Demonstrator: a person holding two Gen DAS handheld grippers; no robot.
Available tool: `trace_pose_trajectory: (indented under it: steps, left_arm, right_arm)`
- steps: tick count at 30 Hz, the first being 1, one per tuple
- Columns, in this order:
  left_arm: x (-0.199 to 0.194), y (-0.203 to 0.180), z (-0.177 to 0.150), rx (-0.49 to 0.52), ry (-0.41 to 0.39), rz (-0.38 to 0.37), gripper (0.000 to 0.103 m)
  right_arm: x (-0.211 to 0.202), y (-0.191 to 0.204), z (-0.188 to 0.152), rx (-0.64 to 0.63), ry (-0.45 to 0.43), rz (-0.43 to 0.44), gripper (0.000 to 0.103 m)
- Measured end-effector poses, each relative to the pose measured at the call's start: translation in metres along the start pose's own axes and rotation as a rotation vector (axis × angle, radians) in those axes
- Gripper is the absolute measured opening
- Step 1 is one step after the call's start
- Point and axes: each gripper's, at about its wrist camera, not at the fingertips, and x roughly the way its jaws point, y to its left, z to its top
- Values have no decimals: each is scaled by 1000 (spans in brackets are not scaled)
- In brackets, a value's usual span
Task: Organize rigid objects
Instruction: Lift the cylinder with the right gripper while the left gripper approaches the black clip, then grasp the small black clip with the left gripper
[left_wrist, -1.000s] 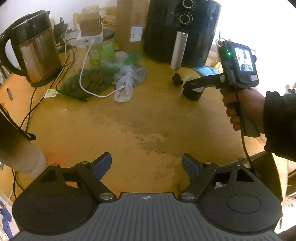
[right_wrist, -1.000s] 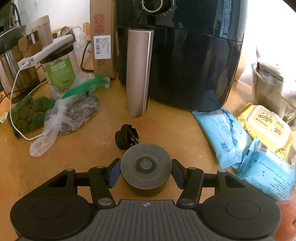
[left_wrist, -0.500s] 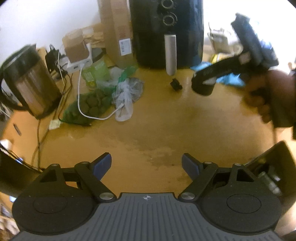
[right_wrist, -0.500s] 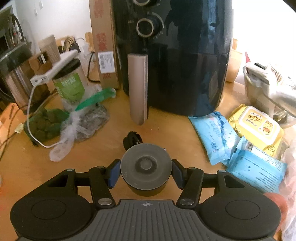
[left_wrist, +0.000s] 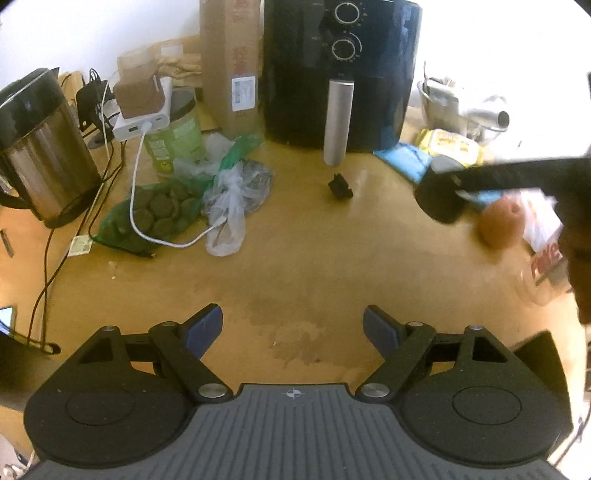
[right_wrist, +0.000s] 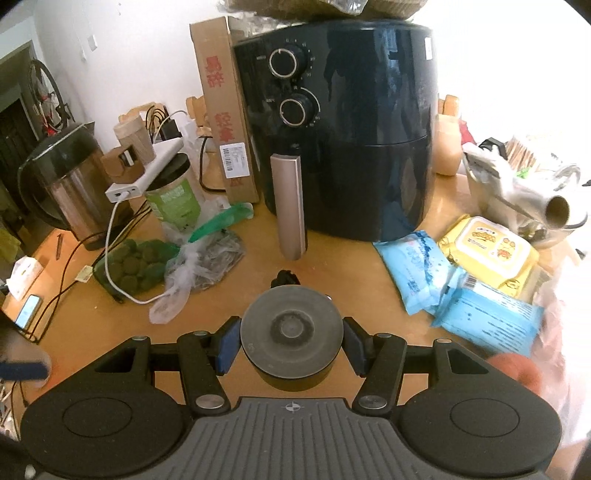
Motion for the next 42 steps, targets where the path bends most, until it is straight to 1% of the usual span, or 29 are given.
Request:
trace_pose_trajectory:
  steps: [7, 14, 22, 24, 27, 29, 31, 37, 38, 40, 42]
  left_arm:
    - [15, 0, 14, 10, -9, -31, 83]
    - [34, -4, 29, 45, -29, -36, 83]
    - [64, -9, 47, 48, -29, -62, 83]
    - [73, -9, 52, 36, -29, -72, 82]
    - [86, -9, 61, 7, -22, -95, 76]
    - [96, -10, 68, -9, -17, -103, 76]
    - [107, -11, 75, -22, -8, -114, 72]
    - [140, -15, 95, -68, 25, -148, 72]
    - [146, -16, 98, -80, 31, -148, 72]
    - [158, -15, 104, -114, 49, -155, 65]
    - [172, -12, 109, -162, 80, -167, 64]
  right_arm:
    - [-30, -2, -17, 8, 1, -2, 61]
    - [-58, -4, -31, 30, -15, -8, 61]
    - [-81, -7, -47, 76, -25, -24, 61]
    - [-85, -8, -52, 92, -24, -26, 61]
    - [-90, -9, -59, 113, -18, -34, 61]
    - [-92, -10, -64, 132, -15, -38, 61]
    - [-94, -10, -68, 146, -12, -46, 61]
    - [-104, -13, -77, 183, -13, -74, 61]
    - [-105, -13, -78, 187, -15, -80, 61]
    - [-109, -15, -80, 199, -17, -92, 61]
    - [-112, -16, -83, 210, -15, -103, 61]
